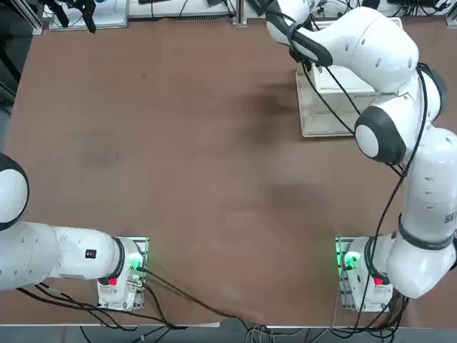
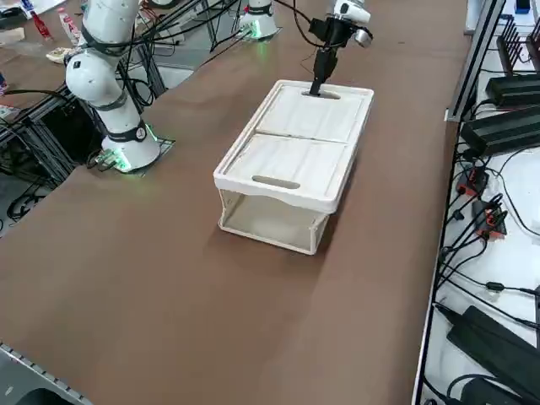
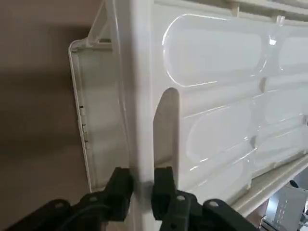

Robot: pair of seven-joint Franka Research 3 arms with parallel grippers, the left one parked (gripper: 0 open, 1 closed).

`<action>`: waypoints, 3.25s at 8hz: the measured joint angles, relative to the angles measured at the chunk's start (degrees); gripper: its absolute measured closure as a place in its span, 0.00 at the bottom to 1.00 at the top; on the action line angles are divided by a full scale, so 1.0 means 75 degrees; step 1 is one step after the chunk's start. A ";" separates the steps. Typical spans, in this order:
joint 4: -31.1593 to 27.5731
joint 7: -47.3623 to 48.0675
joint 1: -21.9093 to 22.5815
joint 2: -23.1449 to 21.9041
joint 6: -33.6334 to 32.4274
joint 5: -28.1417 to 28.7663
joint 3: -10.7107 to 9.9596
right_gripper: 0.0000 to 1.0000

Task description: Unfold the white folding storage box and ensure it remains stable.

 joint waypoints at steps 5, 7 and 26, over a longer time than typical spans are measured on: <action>0.0000 0.0429 0.0078 0.0023 0.0005 -0.0223 0.0001 0.74; -0.0001 0.0860 0.0110 0.0042 0.0107 -0.0395 0.0003 0.74; 0.0015 0.0054 0.0312 0.0083 -0.0745 -0.0569 0.0117 0.74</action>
